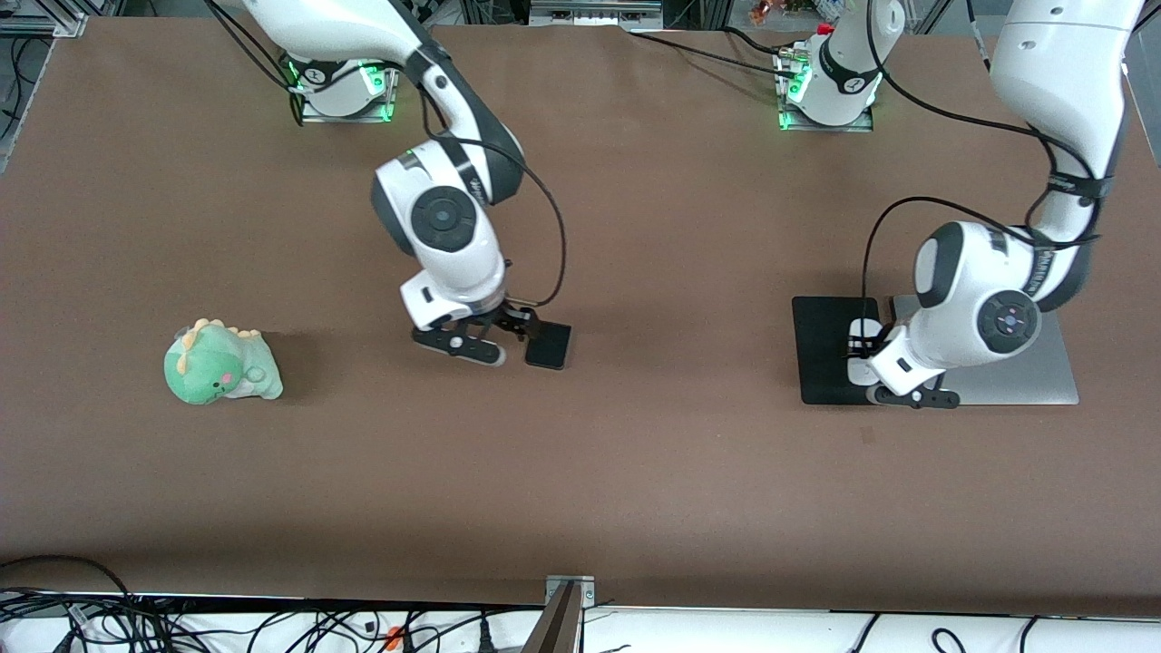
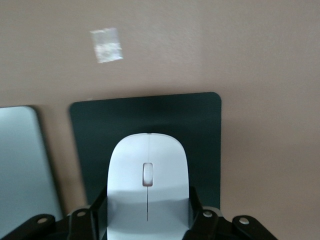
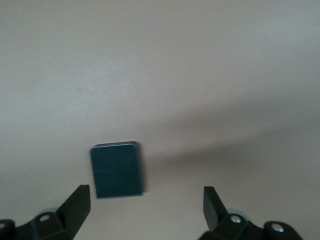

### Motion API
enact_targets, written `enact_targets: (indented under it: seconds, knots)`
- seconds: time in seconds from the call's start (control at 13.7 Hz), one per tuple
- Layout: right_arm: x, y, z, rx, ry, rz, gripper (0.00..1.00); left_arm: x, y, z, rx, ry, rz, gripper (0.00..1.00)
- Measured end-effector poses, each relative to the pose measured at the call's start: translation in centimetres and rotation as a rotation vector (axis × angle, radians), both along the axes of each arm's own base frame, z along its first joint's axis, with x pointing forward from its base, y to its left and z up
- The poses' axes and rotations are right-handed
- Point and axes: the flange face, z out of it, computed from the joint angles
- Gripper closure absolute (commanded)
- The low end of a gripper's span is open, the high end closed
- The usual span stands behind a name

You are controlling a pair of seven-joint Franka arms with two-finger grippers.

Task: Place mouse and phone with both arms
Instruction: 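Carry the mouse to the pad while the right gripper reaches the phone, then lower the mouse onto the pad while the right gripper grasps the phone, then release the mouse and raise the left gripper while the right lifts phone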

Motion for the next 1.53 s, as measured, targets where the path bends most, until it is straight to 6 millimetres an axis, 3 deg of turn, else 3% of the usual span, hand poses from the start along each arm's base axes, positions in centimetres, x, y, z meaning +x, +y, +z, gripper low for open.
enact_targets:
  seconds: [0.22, 0.44, 0.58, 0.66, 0.73, 1.02, 1.38, 1.53]
  knots:
    - [-1.0, 3.0, -4.7, 0.022, -0.030, -0.029, 0.00, -2.2, -0.6, -3.1, -0.017, -0.078, -0.007, 0.71]
    - [-1.7, 4.3, -8.1, 0.022, -0.058, -0.039, 0.00, -3.3, -0.7, -4.3, -0.022, -0.100, -0.010, 0.67]
    - [-1.9, 4.6, -9.3, 0.015, -0.062, -0.030, 0.00, -3.5, -0.6, -4.5, -0.022, -0.095, -0.009, 0.38]
    - [-2.0, 4.5, -9.7, 0.003, -0.070, -0.017, 0.00, -3.6, -0.6, -4.6, -0.021, -0.094, -0.008, 0.07]
    - [-2.0, 4.4, -10.3, -0.012, -0.074, -0.005, 0.00, -3.6, -0.5, -4.6, -0.021, -0.093, -0.008, 0.00]
    - [-2.2, 4.3, -12.2, -0.044, -0.076, 0.024, 0.00, -3.6, -0.5, -4.6, -0.020, -0.093, -0.007, 0.00]
    - [-2.8, 5.0, -12.3, -0.042, -0.079, 0.045, 0.00, -3.5, -0.5, -4.3, -0.020, -0.099, -0.007, 0.00]
    - [-3.2, 5.6, -12.3, -0.037, -0.085, 0.061, 0.00, -3.0, -0.4, -3.1, -0.016, -0.101, -0.007, 0.00]
